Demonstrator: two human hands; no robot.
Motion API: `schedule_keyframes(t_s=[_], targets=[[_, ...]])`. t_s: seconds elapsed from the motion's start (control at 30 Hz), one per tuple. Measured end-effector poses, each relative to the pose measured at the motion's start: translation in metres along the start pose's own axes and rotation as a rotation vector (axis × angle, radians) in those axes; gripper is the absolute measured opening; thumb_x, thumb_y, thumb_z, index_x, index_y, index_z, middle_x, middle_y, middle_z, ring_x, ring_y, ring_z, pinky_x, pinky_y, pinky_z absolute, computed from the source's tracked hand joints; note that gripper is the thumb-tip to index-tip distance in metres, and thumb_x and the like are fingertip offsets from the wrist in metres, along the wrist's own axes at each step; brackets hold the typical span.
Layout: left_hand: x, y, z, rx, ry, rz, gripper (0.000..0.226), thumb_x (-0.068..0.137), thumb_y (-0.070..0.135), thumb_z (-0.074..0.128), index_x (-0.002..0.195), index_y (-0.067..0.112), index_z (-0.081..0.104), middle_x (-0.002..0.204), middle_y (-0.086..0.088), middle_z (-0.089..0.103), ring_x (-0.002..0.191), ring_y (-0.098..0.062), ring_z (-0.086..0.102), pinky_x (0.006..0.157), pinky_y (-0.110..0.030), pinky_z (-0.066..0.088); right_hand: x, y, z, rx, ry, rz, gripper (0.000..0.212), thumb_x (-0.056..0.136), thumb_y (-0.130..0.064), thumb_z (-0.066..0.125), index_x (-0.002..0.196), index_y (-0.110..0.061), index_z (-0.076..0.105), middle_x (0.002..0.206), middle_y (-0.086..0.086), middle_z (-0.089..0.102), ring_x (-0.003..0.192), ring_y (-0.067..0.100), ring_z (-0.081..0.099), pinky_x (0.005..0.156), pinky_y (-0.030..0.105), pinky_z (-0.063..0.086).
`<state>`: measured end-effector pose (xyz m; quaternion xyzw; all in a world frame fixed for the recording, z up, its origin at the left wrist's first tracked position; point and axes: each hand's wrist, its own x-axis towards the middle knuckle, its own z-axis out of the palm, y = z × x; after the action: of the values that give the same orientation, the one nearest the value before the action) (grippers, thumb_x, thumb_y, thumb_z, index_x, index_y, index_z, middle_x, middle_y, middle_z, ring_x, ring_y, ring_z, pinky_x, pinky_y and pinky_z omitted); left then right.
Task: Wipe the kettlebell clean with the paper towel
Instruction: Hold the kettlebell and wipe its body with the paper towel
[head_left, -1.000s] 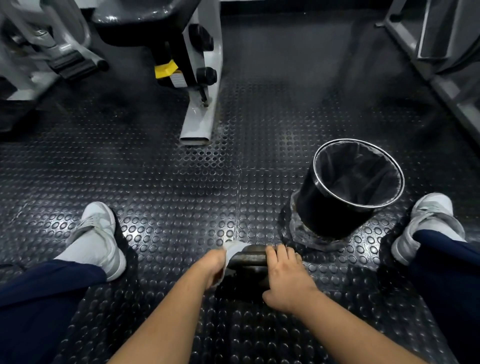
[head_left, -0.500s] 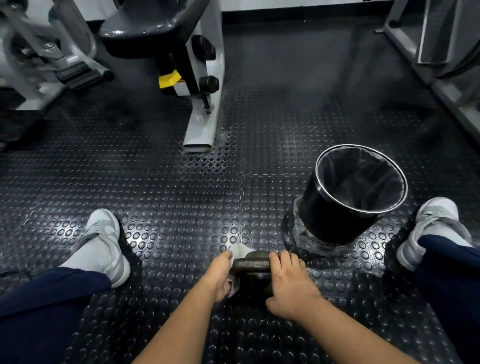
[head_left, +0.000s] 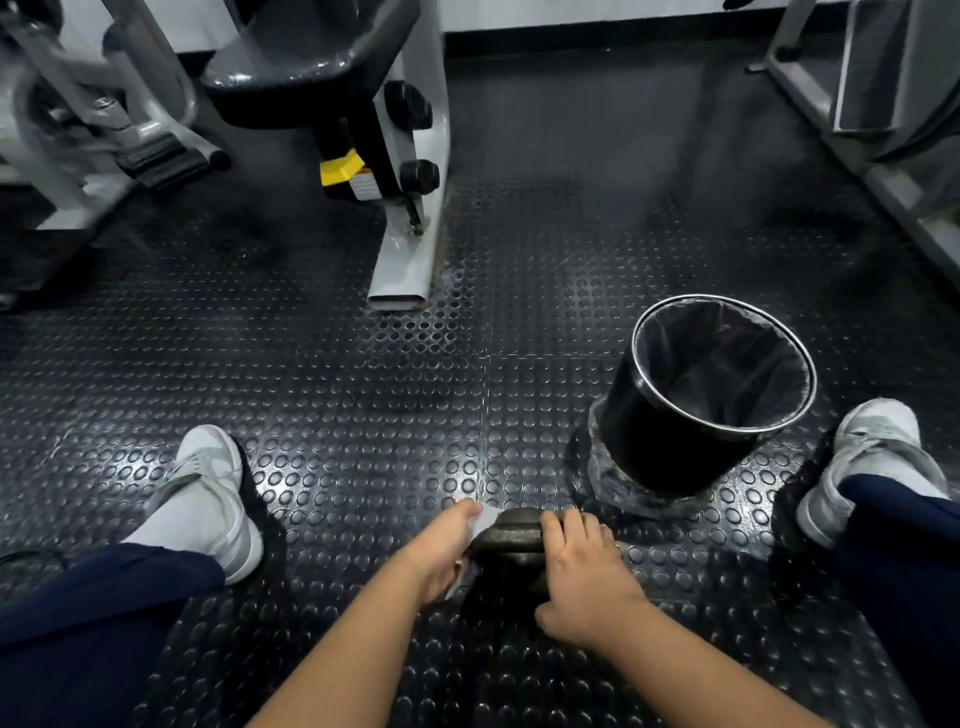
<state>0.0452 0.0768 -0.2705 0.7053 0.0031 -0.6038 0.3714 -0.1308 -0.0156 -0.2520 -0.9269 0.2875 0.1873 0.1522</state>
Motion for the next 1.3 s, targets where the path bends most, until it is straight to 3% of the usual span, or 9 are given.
schedule_keyframes(t_s=[0.1,0.2,0.37,0.47,0.63,0.8,0.93,1.1,1.3], targets=[[0.002,0.005,0.003,-0.031,0.024,-0.047,0.046,0.107,0.039,0.038,0.118,0.007,0.069,0.076,-0.007,0.066,0.065,-0.018,0.059,0.051,-0.027,0.047,-0.001,0.001,-0.002,-0.013,-0.005,0.005,0.109,0.079,-0.047,0.069,0.162,-0.010,0.008,0.148,0.010,0.024,0.137,0.031,0.029,0.125,0.047,0.021],[-0.001,0.005,0.000,-0.032,0.004,-0.044,0.047,0.106,0.041,0.038,0.114,0.006,0.068,0.077,-0.006,0.064,0.065,-0.018,0.059,0.057,-0.029,0.049,-0.002,0.000,-0.003,-0.022,-0.017,0.017,0.108,0.079,-0.046,0.069,0.161,-0.010,0.008,0.149,0.012,0.024,0.138,0.031,0.029,0.126,0.048,0.022],[0.005,-0.002,-0.018,-0.069,-0.011,-0.031,0.054,0.100,0.045,0.040,0.133,0.010,0.064,0.097,-0.016,0.074,0.077,-0.024,0.068,0.075,-0.036,0.057,-0.001,0.000,-0.002,-0.028,-0.011,0.019,0.107,0.079,-0.046,0.069,0.161,-0.011,0.009,0.148,0.011,0.024,0.138,0.032,0.029,0.125,0.049,0.022],[0.005,-0.008,-0.007,-0.093,-0.010,-0.007,0.052,0.107,0.039,0.036,0.108,0.008,0.078,0.077,-0.010,0.071,0.062,-0.019,0.064,0.061,-0.028,0.053,-0.001,-0.002,-0.002,-0.032,-0.014,0.018,0.108,0.079,-0.047,0.069,0.160,-0.010,0.009,0.148,0.012,0.025,0.138,0.032,0.029,0.125,0.049,0.022],[0.005,-0.006,0.000,-0.047,0.008,-0.028,0.056,0.107,0.047,0.038,0.126,0.007,0.072,0.074,-0.007,0.071,0.058,-0.017,0.065,0.052,-0.024,0.049,-0.001,0.000,0.000,-0.039,-0.015,0.014,0.108,0.079,-0.048,0.068,0.161,-0.010,0.008,0.149,0.012,0.024,0.138,0.031,0.028,0.125,0.048,0.022],[-0.002,-0.006,-0.015,-0.026,0.056,0.017,0.043,0.109,0.037,0.034,0.116,0.016,0.071,0.087,-0.008,0.078,0.072,-0.017,0.069,0.060,-0.025,0.054,0.000,0.000,0.001,-0.032,-0.011,0.011,0.108,0.077,-0.051,0.068,0.159,-0.010,0.011,0.145,0.011,0.027,0.135,0.031,0.031,0.123,0.046,0.026],[0.002,0.000,-0.017,-0.029,0.060,-0.009,0.055,0.103,0.049,0.039,0.125,0.010,0.072,0.116,-0.019,0.077,0.101,-0.027,0.067,0.087,-0.037,0.054,0.000,-0.001,-0.001,-0.029,-0.024,0.006,0.107,0.078,-0.051,0.068,0.159,-0.011,0.011,0.142,0.010,0.029,0.133,0.031,0.032,0.122,0.047,0.027],[-0.001,0.000,0.010,-0.042,0.055,-0.065,0.058,0.102,0.057,0.041,0.105,0.009,0.074,0.078,-0.006,0.071,0.070,-0.021,0.063,0.061,-0.027,0.047,0.000,-0.002,-0.002,-0.025,-0.024,0.008,0.108,0.078,-0.051,0.070,0.159,-0.010,0.011,0.142,0.010,0.030,0.133,0.030,0.032,0.123,0.047,0.027],[-0.004,0.005,0.004,-0.018,0.066,-0.078,0.053,0.108,0.050,0.042,0.106,0.005,0.069,0.072,-0.008,0.074,0.067,-0.020,0.071,0.079,-0.032,0.059,-0.003,0.002,-0.003,-0.043,-0.041,0.020,0.111,0.080,-0.051,0.070,0.161,-0.009,0.006,0.145,0.012,0.026,0.136,0.031,0.029,0.124,0.047,0.025]])
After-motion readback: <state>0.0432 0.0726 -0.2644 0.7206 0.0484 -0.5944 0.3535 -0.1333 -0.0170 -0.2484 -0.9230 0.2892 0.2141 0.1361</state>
